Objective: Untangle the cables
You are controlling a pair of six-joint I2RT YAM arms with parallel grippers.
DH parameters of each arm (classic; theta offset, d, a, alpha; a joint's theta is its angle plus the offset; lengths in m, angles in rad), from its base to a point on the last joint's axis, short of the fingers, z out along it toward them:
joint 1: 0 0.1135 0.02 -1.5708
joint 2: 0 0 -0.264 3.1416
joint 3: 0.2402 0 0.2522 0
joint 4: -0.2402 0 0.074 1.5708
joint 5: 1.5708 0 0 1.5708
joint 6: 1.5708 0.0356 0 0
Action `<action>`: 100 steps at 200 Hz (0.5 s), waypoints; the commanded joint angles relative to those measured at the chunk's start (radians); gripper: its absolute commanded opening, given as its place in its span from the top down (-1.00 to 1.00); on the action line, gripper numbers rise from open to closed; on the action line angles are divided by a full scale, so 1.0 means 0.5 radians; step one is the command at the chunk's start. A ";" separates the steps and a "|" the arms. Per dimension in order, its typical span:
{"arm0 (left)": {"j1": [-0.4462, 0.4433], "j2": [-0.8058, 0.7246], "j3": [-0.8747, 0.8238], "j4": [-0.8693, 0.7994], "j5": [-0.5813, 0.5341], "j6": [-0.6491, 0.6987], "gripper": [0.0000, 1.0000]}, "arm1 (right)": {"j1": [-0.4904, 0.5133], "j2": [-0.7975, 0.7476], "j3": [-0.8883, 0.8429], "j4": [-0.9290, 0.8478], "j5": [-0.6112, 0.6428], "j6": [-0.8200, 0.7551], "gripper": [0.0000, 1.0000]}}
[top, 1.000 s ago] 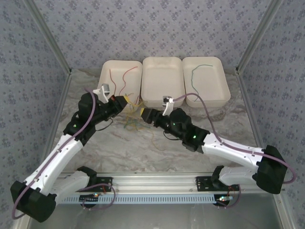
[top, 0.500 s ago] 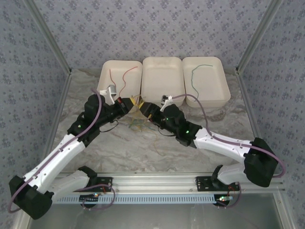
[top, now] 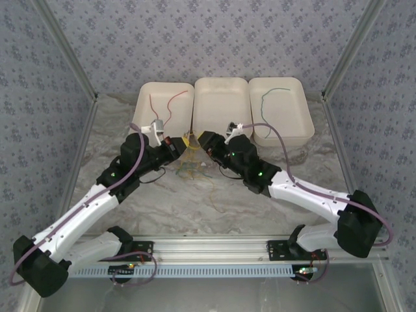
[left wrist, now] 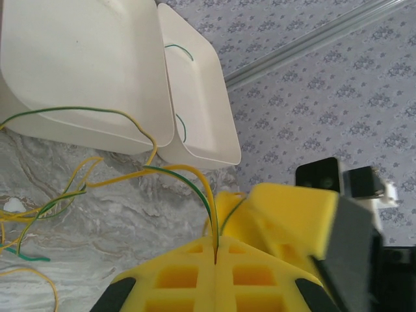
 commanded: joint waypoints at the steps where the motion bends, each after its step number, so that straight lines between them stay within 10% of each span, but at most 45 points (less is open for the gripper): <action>1: -0.024 0.006 -0.028 0.125 -0.023 -0.005 1.00 | -0.004 -0.035 0.121 -0.086 -0.011 0.009 0.32; 31: -0.030 -0.005 -0.023 0.112 -0.043 0.000 1.00 | 0.002 -0.056 0.128 -0.174 0.044 -0.009 1.00; 50: -0.030 -0.023 -0.031 0.057 -0.074 0.010 0.99 | -0.027 -0.116 0.213 -0.264 0.074 -0.165 1.00; 79: -0.030 -0.067 -0.095 -0.012 -0.141 0.029 -0.24 | -0.069 -0.152 0.632 -0.646 0.083 -0.545 1.00; 100: -0.028 -0.105 -0.153 -0.156 -0.294 0.089 -0.43 | -0.122 -0.159 0.844 -0.810 0.065 -0.708 1.00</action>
